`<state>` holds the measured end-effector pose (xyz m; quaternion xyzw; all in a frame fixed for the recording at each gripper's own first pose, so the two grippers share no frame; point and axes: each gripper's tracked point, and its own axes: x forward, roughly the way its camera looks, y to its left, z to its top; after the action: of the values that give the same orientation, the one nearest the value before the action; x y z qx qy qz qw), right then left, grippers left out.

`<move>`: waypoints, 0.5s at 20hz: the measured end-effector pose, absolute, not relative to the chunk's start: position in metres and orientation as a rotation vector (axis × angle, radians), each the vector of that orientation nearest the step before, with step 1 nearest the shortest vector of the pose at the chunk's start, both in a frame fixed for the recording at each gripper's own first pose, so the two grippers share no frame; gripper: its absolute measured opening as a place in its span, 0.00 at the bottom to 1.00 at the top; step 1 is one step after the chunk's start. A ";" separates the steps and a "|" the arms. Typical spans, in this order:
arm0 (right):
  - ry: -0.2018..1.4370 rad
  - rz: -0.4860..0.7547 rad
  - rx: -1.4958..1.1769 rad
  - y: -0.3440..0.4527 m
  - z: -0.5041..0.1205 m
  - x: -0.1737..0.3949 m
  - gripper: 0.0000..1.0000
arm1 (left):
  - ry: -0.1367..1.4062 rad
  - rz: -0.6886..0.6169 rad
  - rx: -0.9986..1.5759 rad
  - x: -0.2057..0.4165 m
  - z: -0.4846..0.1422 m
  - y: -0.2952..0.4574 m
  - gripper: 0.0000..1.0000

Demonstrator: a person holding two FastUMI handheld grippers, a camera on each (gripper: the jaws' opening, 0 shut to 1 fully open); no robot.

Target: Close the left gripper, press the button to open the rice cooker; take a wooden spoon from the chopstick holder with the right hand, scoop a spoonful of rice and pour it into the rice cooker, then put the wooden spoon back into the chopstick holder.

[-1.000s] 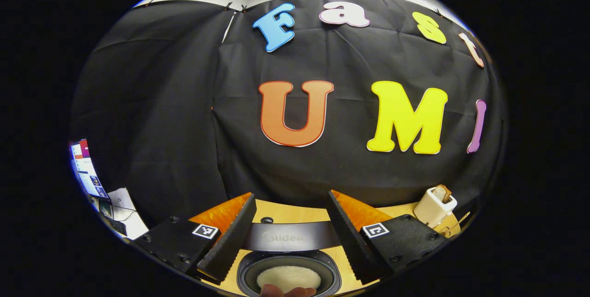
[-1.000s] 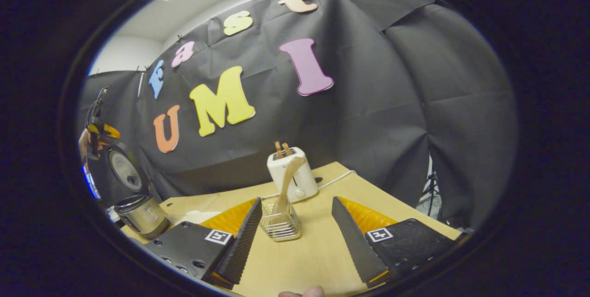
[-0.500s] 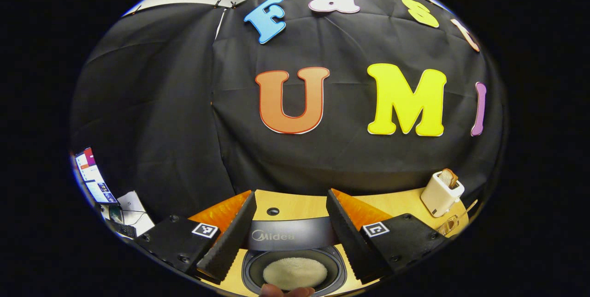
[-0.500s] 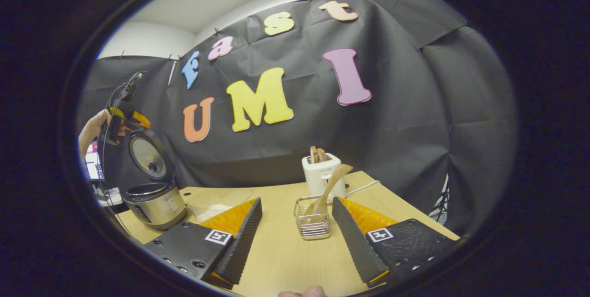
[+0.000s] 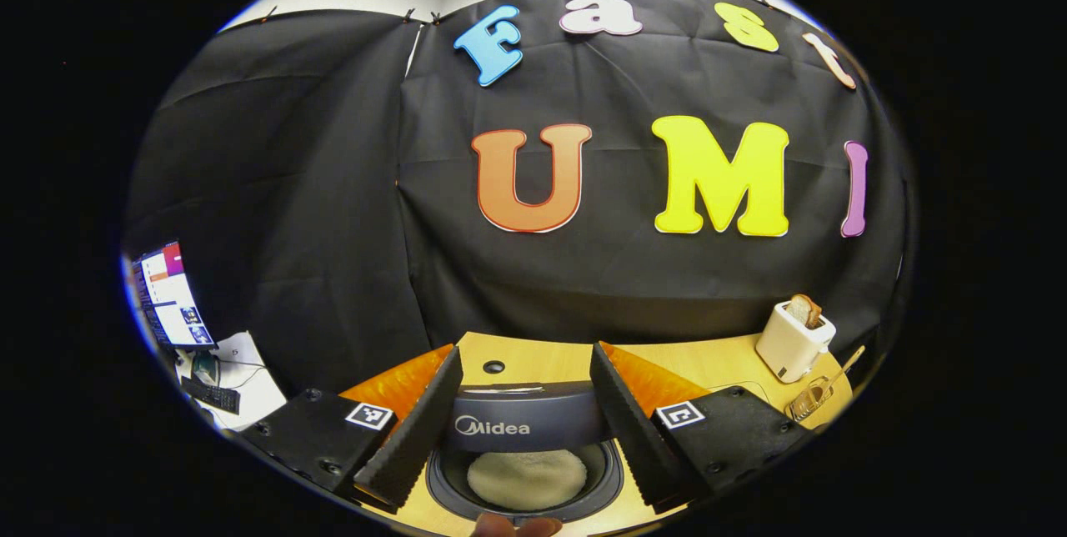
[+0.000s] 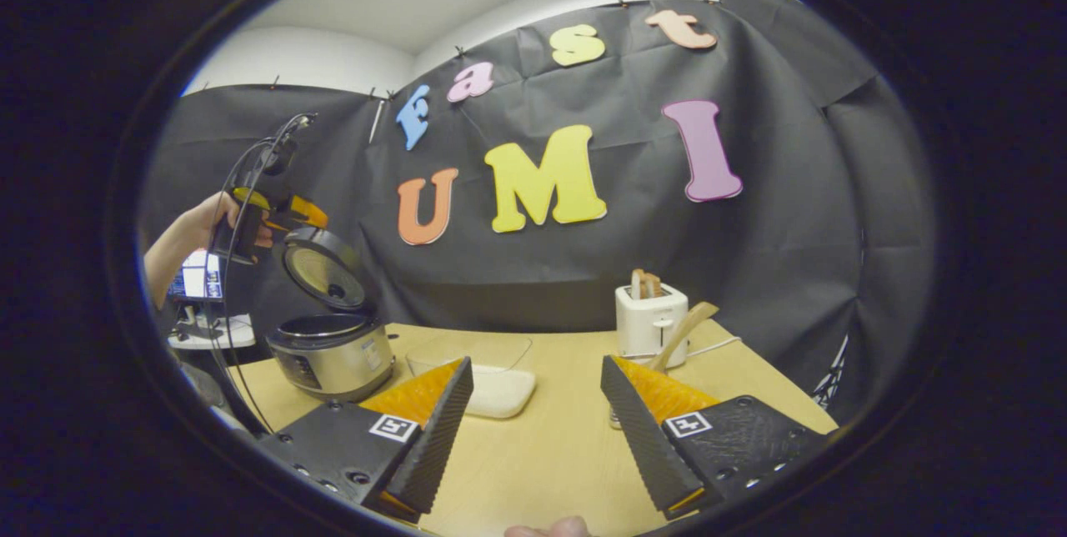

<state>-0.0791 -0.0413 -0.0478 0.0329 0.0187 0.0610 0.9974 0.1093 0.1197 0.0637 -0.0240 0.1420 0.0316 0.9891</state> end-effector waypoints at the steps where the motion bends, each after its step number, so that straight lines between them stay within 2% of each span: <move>1: 0.039 0.127 0.059 -0.038 -0.049 -0.080 0.94 | 0.279 0.062 -0.045 0.103 0.059 0.118 0.99; 6: 0.042 0.148 0.075 -0.029 -0.055 -0.081 1.00 | 0.233 0.062 -0.046 0.075 0.037 0.112 0.99; 7: 0.045 0.153 0.072 -0.028 -0.057 -0.083 0.94 | 0.234 0.063 -0.049 0.069 0.029 0.111 0.99; 9: 0.041 0.153 0.063 -0.027 -0.060 -0.082 0.96 | 0.215 0.074 -0.056 0.058 0.017 0.108 0.99; 10: 0.041 0.149 0.060 -0.027 -0.063 -0.082 0.91 | 0.211 0.078 -0.051 0.053 0.008 0.107 0.99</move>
<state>-0.0823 -0.0271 -0.0627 0.0302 0.0207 0.0743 0.9966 0.0530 0.1066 0.0084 -0.0254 0.1054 0.0390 0.9933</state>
